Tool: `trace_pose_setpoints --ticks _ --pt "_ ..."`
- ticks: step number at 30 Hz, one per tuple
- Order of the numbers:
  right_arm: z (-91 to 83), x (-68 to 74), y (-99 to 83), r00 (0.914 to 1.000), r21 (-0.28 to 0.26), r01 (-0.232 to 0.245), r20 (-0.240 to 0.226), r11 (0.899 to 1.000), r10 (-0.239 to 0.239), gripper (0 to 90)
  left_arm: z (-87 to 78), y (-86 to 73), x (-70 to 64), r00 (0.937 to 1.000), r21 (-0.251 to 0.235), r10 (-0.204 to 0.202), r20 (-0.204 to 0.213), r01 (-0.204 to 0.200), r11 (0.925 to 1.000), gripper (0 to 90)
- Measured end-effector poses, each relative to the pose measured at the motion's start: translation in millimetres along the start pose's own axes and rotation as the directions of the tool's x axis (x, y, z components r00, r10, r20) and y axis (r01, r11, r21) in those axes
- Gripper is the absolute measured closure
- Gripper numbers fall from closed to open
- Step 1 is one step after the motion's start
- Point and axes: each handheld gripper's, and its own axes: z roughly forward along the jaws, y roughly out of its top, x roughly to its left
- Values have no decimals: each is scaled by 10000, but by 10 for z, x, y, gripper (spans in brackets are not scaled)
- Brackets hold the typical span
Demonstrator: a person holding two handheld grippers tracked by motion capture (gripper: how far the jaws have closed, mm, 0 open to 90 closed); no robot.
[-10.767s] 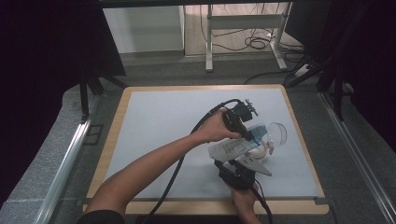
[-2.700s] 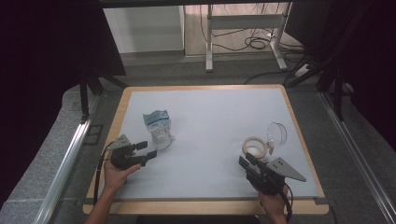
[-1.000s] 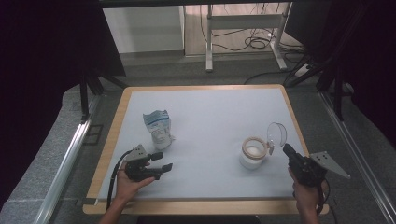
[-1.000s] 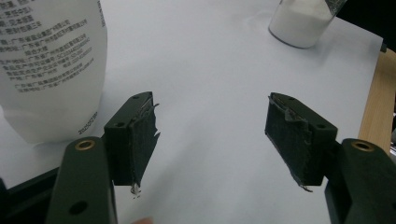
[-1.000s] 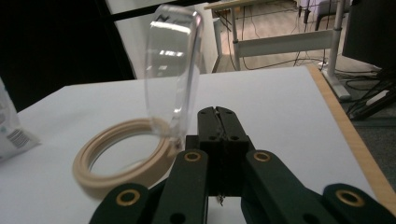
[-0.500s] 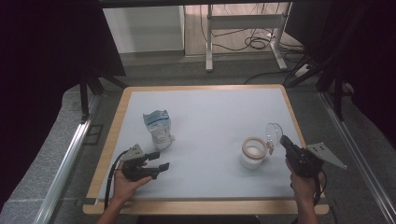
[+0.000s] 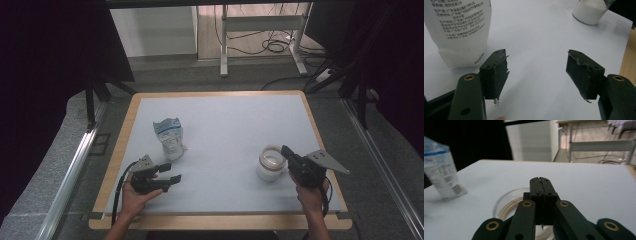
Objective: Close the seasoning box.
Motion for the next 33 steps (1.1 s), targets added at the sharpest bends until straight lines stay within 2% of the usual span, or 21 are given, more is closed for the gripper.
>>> trace_pose_setpoints --ticks 5,9,17,24,27,33 --pt "105 127 -43 9982 465 299 -542 9985 -274 900 -9 0 5 10000 -12 13 -5 -13 10000 334" --pt "107 139 -42 9971 573 296 -716 9979 -254 900 -19 1 11 10000 -40 -1 -5 1 10000 334" --pt "72 112 -37 9969 550 241 -767 9982 -199 900 -44 19 19 10000 -140 -39 -35 39 9999 334" --pt "-117 -2 -52 9953 374 209 -954 9991 -173 890 -53 3 63 9996 -119 -189 -211 186 9998 333" --pt "-212 -87 -88 9934 310 198 -1134 9993 -161 746 -48 -11 96 9991 -79 -298 -316 296 9995 333" --pt "-372 -277 -201 9969 414 134 -774 9991 -102 575 -56 -35 141 9979 -83 -414 -498 411 9991 333"
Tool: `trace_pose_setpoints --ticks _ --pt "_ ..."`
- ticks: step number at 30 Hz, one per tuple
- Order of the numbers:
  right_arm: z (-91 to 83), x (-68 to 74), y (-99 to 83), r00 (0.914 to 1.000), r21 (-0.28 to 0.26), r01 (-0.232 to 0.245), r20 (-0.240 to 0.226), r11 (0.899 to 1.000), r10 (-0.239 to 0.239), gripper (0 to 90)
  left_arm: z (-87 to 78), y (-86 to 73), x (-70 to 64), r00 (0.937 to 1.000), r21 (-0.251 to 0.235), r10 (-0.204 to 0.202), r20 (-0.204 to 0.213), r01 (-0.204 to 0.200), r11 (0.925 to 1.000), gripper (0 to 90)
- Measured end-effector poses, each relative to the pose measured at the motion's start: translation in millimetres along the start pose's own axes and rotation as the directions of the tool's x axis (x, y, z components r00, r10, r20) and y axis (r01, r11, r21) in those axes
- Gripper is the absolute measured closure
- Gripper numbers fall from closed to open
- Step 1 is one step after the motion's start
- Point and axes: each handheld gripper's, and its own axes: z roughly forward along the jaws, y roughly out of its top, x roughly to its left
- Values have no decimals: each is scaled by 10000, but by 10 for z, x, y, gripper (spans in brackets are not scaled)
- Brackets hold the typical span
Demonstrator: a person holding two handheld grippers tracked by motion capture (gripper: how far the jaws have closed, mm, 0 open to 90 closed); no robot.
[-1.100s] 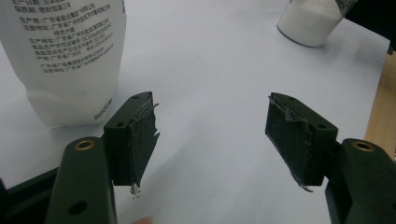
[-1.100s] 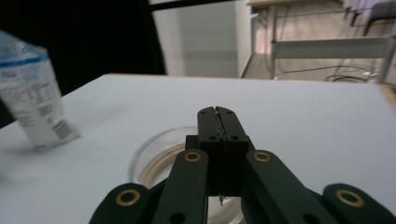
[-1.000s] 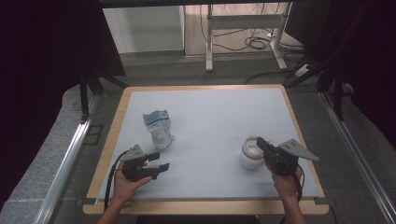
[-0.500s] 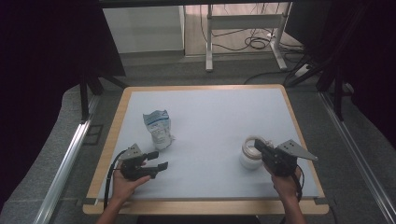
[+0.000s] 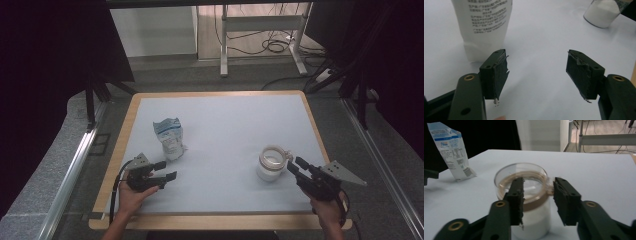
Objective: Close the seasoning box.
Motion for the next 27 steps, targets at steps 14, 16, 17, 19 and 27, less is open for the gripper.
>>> trace_pose_setpoints --ticks 14,16,17,19,27 --pt "-24 -304 -330 9973 1063 -180 726 9942 103 335 34 -31 64 9997 139 -140 -184 143 9998 331" --pt "-22 -304 -332 9972 1115 -155 738 9936 73 334 29 -29 67 9997 122 -147 -194 149 9998 331" --pt "-22 -303 -331 9973 1118 -147 734 9936 65 333 25 -28 68 9997 116 -141 -202 143 9998 331" --pt "-24 -295 -328 9973 1111 -126 737 9937 45 333 16 -27 69 9997 103 -117 -219 119 9999 331" --pt "-10 -288 -336 9976 1166 -11 693 9932 -70 306 13 -25 80 9996 116 -135 -244 138 9998 331"
